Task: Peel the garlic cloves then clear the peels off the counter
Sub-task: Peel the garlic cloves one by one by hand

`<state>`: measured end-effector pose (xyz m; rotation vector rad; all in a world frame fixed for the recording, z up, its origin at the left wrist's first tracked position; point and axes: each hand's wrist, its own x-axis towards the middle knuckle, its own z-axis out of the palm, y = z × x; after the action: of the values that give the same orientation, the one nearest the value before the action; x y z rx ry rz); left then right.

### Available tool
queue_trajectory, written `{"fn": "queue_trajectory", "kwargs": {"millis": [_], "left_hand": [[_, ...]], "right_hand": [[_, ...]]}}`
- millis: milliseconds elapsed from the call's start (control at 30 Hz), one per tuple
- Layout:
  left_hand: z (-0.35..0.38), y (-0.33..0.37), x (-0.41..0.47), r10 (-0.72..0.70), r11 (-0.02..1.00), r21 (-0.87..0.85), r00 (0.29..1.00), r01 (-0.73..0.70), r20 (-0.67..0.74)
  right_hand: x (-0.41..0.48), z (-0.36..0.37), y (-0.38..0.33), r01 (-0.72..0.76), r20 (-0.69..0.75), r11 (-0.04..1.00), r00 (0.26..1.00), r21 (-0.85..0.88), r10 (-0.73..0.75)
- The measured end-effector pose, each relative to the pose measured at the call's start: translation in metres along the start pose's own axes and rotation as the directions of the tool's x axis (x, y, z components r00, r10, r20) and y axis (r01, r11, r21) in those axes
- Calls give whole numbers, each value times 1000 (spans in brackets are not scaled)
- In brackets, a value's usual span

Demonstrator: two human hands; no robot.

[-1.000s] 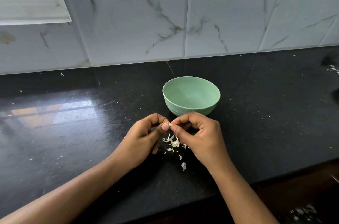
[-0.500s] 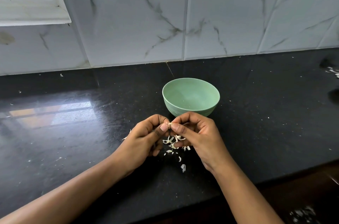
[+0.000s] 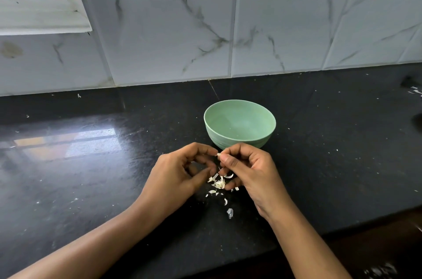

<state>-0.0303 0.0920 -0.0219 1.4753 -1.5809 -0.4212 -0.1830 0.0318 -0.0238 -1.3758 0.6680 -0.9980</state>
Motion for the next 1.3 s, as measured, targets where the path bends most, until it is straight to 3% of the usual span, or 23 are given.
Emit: {"fn": "queue_trajectory", "kwargs": {"millis": [100, 333, 500, 667, 933, 1167, 1300], "left_hand": [[-1, -1, 1, -44, 996, -78, 998, 41, -38], [-2, -2, 2, -79, 995, -58, 995, 75, -63], [0, -1, 3, -75, 981, -181, 997, 68, -35], [-2, -1, 4, -32, 997, -78, 999, 30, -36], [-4, -6, 4, -69, 996, -60, 991, 62, -114], [-2, -5, 4, -73, 996, 42, 997, 74, -13], [-5, -5, 4, -73, 996, -44, 997, 74, 18]], "right_hand": [[0, 0, 0, -2, -5, 1000, 1000, -17, 2], [0, -2, 1, -7, -35, 999, 999, -34, 6], [0, -3, 1, -12, -26, 999, 1000, -45, 11], [-1, -3, 1, -18, -30, 999, 999, -50, 17], [0, -4, 2, -24, -56, 999, 998, -35, 22], [0, -5, 3, -33, -51, 998, 998, -45, 30], [1, -5, 3, -44, -46, 998, 998, -51, 41]]}}
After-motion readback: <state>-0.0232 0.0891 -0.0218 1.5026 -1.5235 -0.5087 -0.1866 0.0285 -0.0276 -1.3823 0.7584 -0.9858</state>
